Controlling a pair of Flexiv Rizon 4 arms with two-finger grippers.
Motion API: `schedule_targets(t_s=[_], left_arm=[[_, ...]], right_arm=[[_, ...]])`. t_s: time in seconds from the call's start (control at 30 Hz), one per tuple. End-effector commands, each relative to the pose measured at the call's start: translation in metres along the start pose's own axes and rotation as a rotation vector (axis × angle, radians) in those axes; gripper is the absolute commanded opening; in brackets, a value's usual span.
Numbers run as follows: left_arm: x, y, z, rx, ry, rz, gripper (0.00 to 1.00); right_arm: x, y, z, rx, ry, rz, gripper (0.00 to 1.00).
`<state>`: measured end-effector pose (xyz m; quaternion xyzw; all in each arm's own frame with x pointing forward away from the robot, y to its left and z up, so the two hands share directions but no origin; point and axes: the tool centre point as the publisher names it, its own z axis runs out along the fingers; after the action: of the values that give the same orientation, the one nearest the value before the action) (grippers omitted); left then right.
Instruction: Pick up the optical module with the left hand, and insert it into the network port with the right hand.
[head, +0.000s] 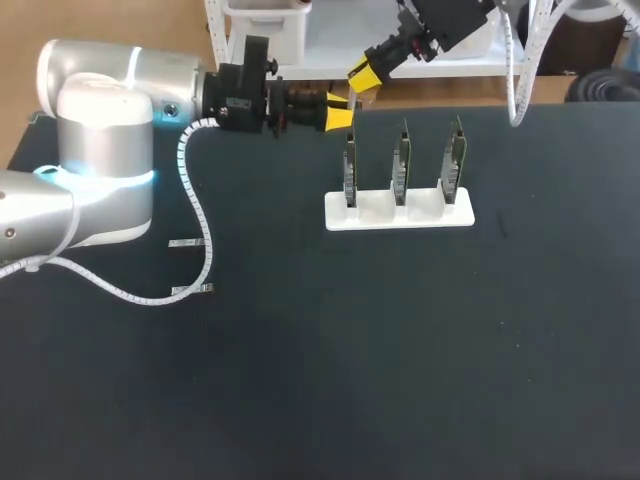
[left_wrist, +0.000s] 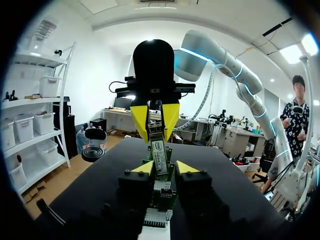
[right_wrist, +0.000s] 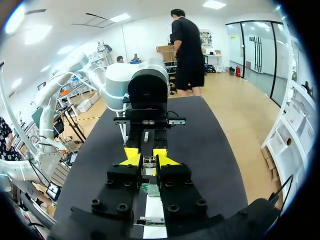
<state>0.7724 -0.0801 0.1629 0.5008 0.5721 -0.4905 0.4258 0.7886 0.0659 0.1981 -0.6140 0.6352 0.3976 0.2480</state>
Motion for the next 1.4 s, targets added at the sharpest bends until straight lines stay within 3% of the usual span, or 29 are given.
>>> schedule_targets(t_s=[0.03,0.6,1.4], left_arm=[[0.0,-0.002,0.0,-0.001,0.002,0.0,1.0],[-0.007,-0.002,-0.009,-0.016,0.013,0.021,1.0],[0.0,-0.009,-0.042,-0.095,0.193,0.097,1.0]], right_arm=[[0.001,0.002,0.001,0.01,-0.005,-0.002,0.0],[0.004,0.001,0.001,0.011,-0.017,-0.006,0.0],[0.009,-0.002,0.0,0.01,-0.026,-0.012,0.0]])
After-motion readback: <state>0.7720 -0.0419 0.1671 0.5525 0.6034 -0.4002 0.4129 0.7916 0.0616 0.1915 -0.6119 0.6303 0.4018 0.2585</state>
